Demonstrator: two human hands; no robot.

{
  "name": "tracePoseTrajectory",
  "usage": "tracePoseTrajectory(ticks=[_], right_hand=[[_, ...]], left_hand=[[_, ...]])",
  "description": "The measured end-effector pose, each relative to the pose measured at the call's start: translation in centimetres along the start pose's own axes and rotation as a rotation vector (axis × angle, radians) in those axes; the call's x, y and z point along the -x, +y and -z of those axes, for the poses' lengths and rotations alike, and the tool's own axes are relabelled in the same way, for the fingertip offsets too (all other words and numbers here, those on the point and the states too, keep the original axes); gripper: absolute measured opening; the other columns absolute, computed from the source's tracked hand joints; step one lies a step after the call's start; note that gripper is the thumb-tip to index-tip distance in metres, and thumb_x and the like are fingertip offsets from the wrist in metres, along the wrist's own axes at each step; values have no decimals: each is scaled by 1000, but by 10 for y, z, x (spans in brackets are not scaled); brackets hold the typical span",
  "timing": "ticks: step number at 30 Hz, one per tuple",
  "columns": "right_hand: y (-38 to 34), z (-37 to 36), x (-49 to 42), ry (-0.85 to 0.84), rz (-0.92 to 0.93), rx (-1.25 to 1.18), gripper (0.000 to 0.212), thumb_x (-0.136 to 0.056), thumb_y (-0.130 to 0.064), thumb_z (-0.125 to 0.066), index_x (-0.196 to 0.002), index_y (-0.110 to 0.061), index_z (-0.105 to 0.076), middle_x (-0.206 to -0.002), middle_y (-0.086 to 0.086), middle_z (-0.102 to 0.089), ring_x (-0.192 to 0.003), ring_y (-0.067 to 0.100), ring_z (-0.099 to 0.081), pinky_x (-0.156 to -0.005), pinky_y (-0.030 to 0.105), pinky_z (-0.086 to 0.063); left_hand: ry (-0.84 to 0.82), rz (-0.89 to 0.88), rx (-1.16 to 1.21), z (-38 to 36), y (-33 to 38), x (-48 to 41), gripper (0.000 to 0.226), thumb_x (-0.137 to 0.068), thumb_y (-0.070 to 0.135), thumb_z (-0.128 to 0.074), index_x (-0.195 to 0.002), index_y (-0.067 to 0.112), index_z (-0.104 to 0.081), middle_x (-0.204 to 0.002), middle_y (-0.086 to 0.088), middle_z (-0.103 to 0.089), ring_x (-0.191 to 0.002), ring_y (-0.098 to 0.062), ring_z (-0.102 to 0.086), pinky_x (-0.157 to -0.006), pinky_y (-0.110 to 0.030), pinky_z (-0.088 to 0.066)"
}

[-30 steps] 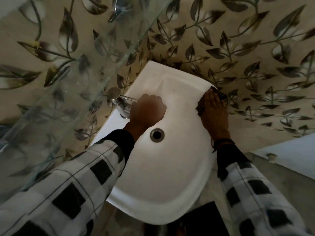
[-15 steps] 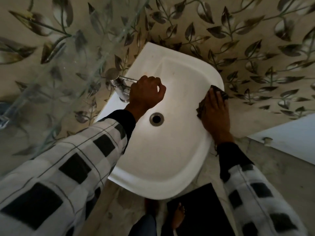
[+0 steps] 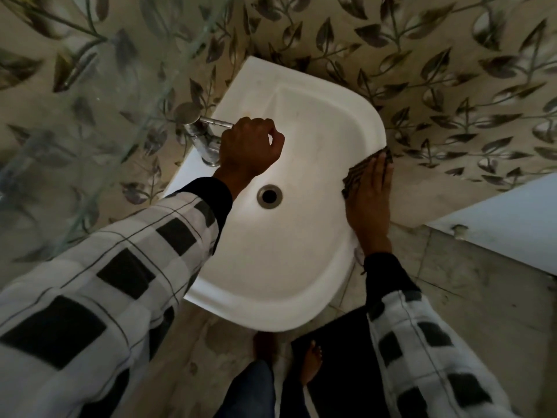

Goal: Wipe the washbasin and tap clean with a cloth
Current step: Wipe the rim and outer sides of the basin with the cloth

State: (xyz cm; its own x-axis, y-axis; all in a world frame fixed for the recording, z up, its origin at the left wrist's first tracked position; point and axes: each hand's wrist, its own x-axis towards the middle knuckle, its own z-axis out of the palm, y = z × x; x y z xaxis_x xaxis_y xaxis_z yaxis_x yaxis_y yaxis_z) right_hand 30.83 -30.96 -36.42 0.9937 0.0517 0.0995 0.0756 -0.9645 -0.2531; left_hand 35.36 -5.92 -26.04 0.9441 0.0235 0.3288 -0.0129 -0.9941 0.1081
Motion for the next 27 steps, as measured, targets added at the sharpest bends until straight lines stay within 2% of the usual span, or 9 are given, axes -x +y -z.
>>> tracePoseTrajectory(ticks=[3,5,8,12,15,19,22,25,27], right_hand=[[-16,-3,50,43,-39,-51,65,-98,-18,-34,-151,16,-16,-160,33,-13,-150,50,-8,-124,52,-12],[-23,-3,63,75,-37,-81,63,-96,-15,-31,-150,15,-21,-159,32,-20,-149,50,-13,-124,51,-15],[-11,-3,29,50,-10,-12,64,-96,-18,-34,-151,14,-22,-158,32,-22,-148,49,-16,-124,52,-16],[-7,-5,6,8,-85,-12,73,-97,-19,-48,-154,10,-15,-162,27,-16,-151,43,-12,-123,51,-16],[-34,0,58,113,-159,-60,68,-96,-10,-48,-154,9,-18,-162,26,-19,-151,42,-12,-125,48,-15],[-57,-3,124,101,-139,-80,68,-94,-5,-53,-152,11,-22,-161,27,-20,-152,43,-10,-125,47,-14],[-43,3,100,42,-107,-62,74,-88,-7,-59,-149,16,-23,-159,33,-21,-149,49,-13,-123,53,-18],[-24,10,49,61,-26,2,75,-85,-5,-64,-143,23,-27,-151,42,-27,-143,53,-21,-118,61,-26],[-21,7,40,77,-26,8,73,-89,-7,-61,-146,20,-26,-154,39,-25,-145,52,-19,-120,59,-23]], left_hand=[[30,7,-31,-1,0,1,25,-83,31,-51,-69,16,-66,-60,-3,-61,-59,-30,-61,-55,-27,-33],[14,8,-29,-1,0,1,26,-86,31,-51,-74,15,-68,-65,-6,-64,-65,-32,-63,-58,-29,-35],[-26,18,-7,0,1,0,29,-91,31,-48,-88,13,-70,-80,-9,-69,-80,-35,-64,-64,-33,-36],[5,16,3,0,0,0,30,-90,31,-48,-90,12,-72,-80,-11,-70,-80,-36,-65,-64,-34,-39],[0,3,-1,-1,0,1,32,-91,32,-46,-91,12,-71,-81,-12,-70,-81,-36,-65,-64,-34,-38],[-4,10,-4,0,0,0,33,-91,31,-46,-92,11,-72,-80,-12,-70,-79,-36,-65,-63,-33,-38],[-6,14,1,0,0,0,32,-91,32,-46,-92,13,-72,-79,-12,-70,-78,-36,-64,-62,-33,-38],[-20,12,2,-1,0,-1,33,-92,33,-46,-95,13,-72,-84,-10,-71,-83,-35,-65,-65,-33,-39],[-37,28,1,-1,1,-1,33,-93,34,-46,-97,14,-71,-87,-9,-72,-87,-34,-65,-67,-33,-37]])
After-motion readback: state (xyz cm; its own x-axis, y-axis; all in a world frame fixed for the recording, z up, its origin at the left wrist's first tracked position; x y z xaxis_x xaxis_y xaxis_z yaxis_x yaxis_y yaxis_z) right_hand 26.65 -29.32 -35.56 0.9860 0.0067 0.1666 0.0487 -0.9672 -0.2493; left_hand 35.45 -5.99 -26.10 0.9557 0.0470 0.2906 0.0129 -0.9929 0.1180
